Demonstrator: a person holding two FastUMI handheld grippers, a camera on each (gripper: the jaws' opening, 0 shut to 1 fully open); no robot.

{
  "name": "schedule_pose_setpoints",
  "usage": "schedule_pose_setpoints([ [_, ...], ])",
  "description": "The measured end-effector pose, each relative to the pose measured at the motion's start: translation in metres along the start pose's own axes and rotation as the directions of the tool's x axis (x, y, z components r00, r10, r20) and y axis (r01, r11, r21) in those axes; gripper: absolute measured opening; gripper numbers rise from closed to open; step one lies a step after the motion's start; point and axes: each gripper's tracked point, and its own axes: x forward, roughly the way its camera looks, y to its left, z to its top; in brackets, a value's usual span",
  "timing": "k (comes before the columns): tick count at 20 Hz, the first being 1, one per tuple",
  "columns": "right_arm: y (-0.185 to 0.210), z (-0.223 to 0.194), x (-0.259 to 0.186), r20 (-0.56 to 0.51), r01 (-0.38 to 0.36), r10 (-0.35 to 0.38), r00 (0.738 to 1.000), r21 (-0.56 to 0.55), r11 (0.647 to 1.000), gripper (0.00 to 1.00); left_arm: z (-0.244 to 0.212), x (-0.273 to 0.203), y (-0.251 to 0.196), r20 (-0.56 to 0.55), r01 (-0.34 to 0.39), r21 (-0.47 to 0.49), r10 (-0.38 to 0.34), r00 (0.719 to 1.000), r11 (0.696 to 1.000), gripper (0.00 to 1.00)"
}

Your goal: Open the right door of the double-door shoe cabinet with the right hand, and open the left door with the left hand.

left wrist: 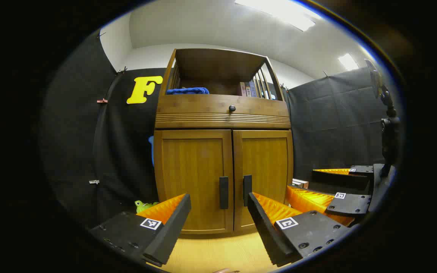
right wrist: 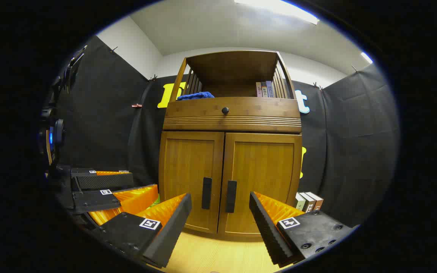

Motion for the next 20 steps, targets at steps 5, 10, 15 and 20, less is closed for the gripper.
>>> schedule_pose_setpoints([
  [5,-0.004,-0.003,0.004,-0.006,0.002,-0.002,1.0,0.002,1.0,0.96,-0.001,0.01,-0.001,-0.005,0.009,0.005,-0.009,1.0,1.0,0.94],
  [10,-0.007,-0.005,0.006,-0.01,0.004,-0.004,1.0,0.0,1.0,0.97,0.007,0.009,0.0,0.016,0.009,-0.024,-0.009,1.0,1.0,0.94],
  [15,-0.008,0.001,0.003,0.008,0.011,-0.011,1.0,0.004,1.0,0.96,0.009,0.009,0.003,0.028,0.002,-0.031,-0.002,1.0,1.0,0.94],
  [20,-0.006,0.004,-0.001,0.019,0.017,-0.017,1.0,-0.005,1.0,0.95,0.012,0.004,0.003,0.038,0.006,-0.037,-0.004,0.999,0.999,0.94],
])
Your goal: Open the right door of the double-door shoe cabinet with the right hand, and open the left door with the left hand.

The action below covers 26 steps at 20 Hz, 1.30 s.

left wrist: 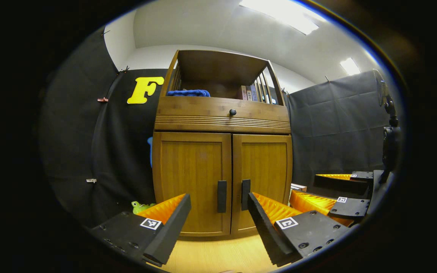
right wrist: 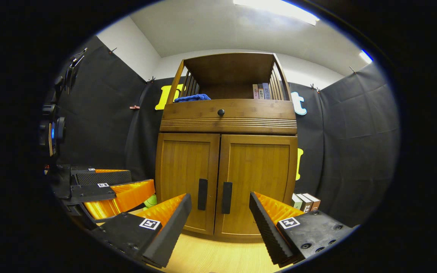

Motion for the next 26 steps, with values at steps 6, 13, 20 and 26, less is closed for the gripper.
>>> schedule_pose_setpoints([
  [6,0.002,-0.003,0.008,-0.006,0.007,-0.007,1.0,0.0,1.0,0.97,0.003,-0.008,0.002,0.021,0.008,-0.003,-0.008,1.0,1.0,0.94],
  [13,0.014,-0.021,0.033,-0.046,-0.006,0.006,0.999,0.011,1.0,0.99,-0.002,-0.021,0.014,0.024,0.0,0.013,0.0,1.0,1.0,0.94],
  [20,0.011,-0.038,0.067,-0.059,0.025,-0.024,0.998,0.015,1.0,0.97,-0.011,-0.036,0.026,0.008,0.013,0.027,-0.013,1.0,1.0,0.94],
  [26,0.001,-0.06,0.105,-0.079,0.081,-0.078,0.994,0.033,0.996,0.95,-0.022,-0.044,0.052,-0.024,0.006,0.016,-0.005,1.0,1.0,0.94],
])
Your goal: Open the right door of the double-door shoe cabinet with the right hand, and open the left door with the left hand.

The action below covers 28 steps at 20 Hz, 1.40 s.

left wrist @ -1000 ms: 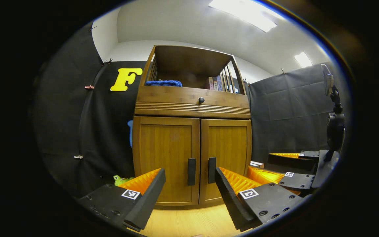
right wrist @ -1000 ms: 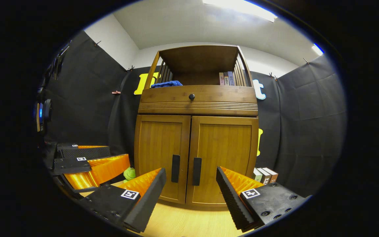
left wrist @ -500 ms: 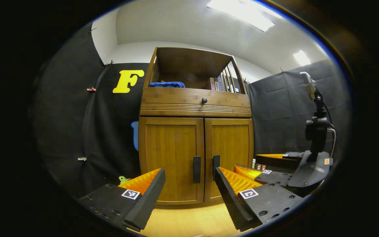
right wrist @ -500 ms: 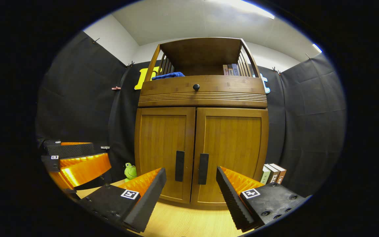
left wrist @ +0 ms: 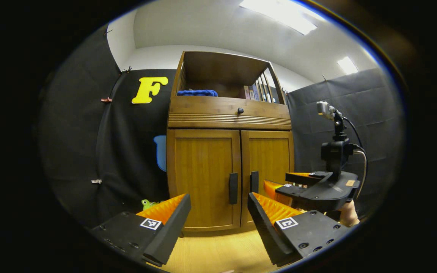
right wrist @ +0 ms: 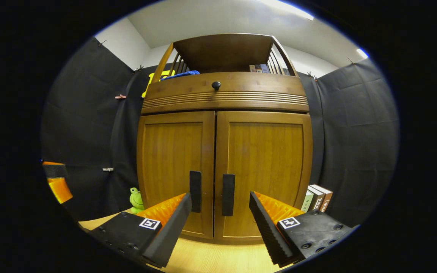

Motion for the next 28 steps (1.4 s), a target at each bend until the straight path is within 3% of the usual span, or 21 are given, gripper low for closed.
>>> schedule_pose_setpoints([
  [5,-0.006,-0.015,0.035,-0.006,0.033,-0.032,0.999,0.031,0.999,0.99,-0.006,0.001,0.022,-0.01,-0.035,0.016,0.035,0.999,0.999,0.94],
  [10,-0.011,-0.037,0.073,-0.033,0.066,-0.065,0.997,0.023,0.998,0.9,-0.008,0.005,0.027,-0.013,-0.012,-0.005,0.012,1.0,1.0,0.94],
  [21,-0.026,-0.074,0.14,-0.074,0.137,-0.134,0.988,0.035,0.99,0.89,-0.025,0.019,0.049,-0.036,-0.032,-0.001,0.032,0.999,0.999,0.94],
  [24,-0.033,-0.078,0.148,-0.069,0.16,-0.158,0.985,0.027,0.987,0.67,-0.034,0.026,0.045,-0.052,-0.012,-0.017,0.011,0.999,1.0,0.94],
  [25,-0.036,-0.078,0.151,-0.064,0.168,-0.166,0.984,0.02,0.986,0.7,-0.036,0.028,0.045,-0.056,-0.009,-0.017,0.008,0.998,1.0,0.94],
  [26,-0.03,-0.079,0.156,-0.058,0.133,-0.132,0.99,0.021,0.991,0.66,-0.039,0.028,0.046,-0.062,-0.01,-0.014,0.009,0.998,1.0,0.94],
  [28,-0.026,-0.079,0.155,-0.049,0.133,-0.133,0.99,-0.013,0.991,0.36,-0.044,0.031,0.047,-0.076,-0.012,-0.009,0.011,0.997,1.0,0.94],
])
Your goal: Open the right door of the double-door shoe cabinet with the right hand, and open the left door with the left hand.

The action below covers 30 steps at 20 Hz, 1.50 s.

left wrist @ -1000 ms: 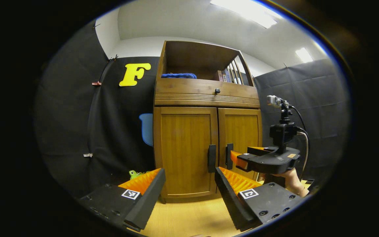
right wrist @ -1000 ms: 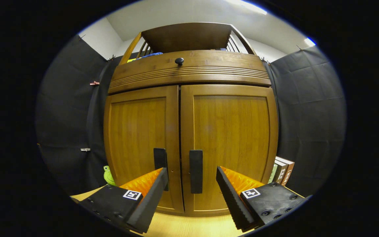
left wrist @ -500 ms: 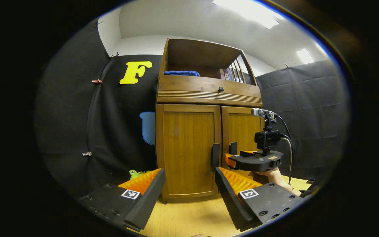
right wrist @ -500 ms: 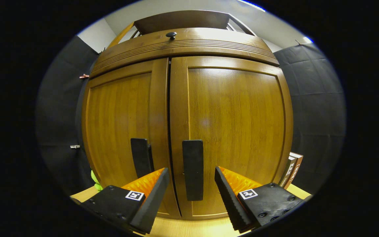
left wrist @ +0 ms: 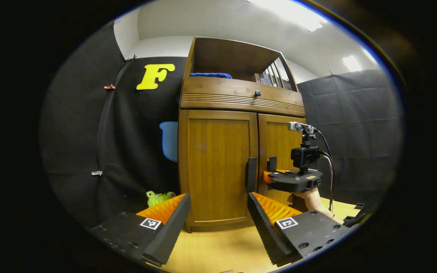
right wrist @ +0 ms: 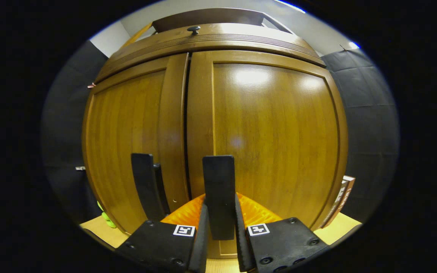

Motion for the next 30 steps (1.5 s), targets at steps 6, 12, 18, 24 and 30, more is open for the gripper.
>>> schedule_pose_setpoints([
  [6,-0.001,-0.001,-0.01,-0.019,-0.009,0.009,1.0,-0.027,1.0,0.18,-0.006,0.003,0.001,-0.022,-0.004,-0.004,0.004,1.0,1.0,0.94],
  [12,-0.003,0.0,-0.036,-0.034,-0.075,0.074,0.997,-0.023,0.997,0.18,-0.001,0.004,-0.017,-0.004,0.025,-0.015,-0.026,1.0,1.0,0.94],
  [18,-0.01,0.004,-0.065,-0.044,-0.153,0.152,0.987,-0.019,0.988,0.14,0.003,0.02,-0.059,0.009,0.093,-0.023,-0.093,0.996,0.995,0.94],
  [24,-0.021,0.006,-0.095,-0.049,-0.196,0.194,0.98,-0.022,0.98,0.18,0.001,0.026,-0.092,0.001,0.14,-0.014,-0.14,0.99,0.99,0.94],
  [30,-0.038,0.009,-0.126,-0.05,-0.227,0.225,0.973,-0.02,0.974,0.22,0.007,0.028,-0.122,0.029,0.184,-0.034,-0.183,0.983,0.982,0.94],
])
